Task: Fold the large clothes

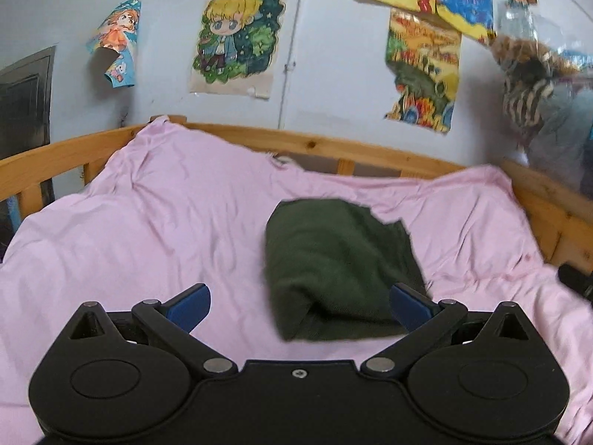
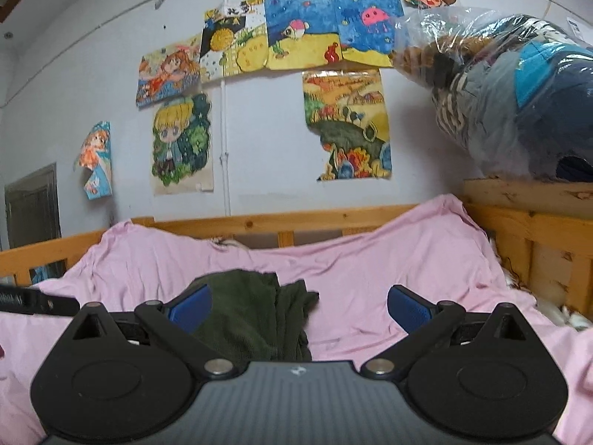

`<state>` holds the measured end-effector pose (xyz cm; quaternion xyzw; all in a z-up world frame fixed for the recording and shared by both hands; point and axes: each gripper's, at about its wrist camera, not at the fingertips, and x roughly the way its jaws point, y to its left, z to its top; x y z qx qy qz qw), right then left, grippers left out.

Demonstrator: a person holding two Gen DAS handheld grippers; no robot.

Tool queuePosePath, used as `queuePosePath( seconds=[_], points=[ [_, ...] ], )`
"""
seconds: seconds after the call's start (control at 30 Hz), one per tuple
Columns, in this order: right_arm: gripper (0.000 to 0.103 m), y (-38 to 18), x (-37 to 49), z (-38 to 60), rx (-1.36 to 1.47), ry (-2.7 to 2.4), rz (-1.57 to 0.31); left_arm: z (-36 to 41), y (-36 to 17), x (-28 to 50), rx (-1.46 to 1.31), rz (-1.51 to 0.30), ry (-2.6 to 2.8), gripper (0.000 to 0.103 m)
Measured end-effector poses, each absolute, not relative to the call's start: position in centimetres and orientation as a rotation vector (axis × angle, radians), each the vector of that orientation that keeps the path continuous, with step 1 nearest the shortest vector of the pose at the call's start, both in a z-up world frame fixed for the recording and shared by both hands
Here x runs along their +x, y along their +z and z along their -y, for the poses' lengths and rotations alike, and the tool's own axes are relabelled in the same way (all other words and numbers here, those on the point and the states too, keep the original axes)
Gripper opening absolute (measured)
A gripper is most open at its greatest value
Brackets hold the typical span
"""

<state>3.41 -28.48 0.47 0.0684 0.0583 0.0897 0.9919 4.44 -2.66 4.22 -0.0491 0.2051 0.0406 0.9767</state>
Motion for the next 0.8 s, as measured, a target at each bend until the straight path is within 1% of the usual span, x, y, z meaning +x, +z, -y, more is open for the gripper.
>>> queuePosePath(
  seconds=[0.17, 0.4, 0.57, 0.8],
  points=[
    [0.103, -0.3, 2.2, 26.9, 0.078, 0.186, -0.130, 2.1, 2.6, 3.5, -0.097, -0.450, 0.103, 0.102],
    [0.103, -1.0, 3.0, 25.7, 0.053, 0.200, -0.177, 1.8, 2.0, 3.1, -0.085, -0.436, 0.105, 0.102],
    [0.103, -1.4, 3.3, 25.3, 0.044, 0.211, -0.205, 1.5, 1.4, 3.3, -0.097, -0.458, 0.116, 0.102],
    [0.103, -1.4, 3.2, 25.4, 0.043, 0.205, -0.202, 1.2, 1.1, 3.3, -0.098, -0.467, 0.126, 0.102]
  ],
)
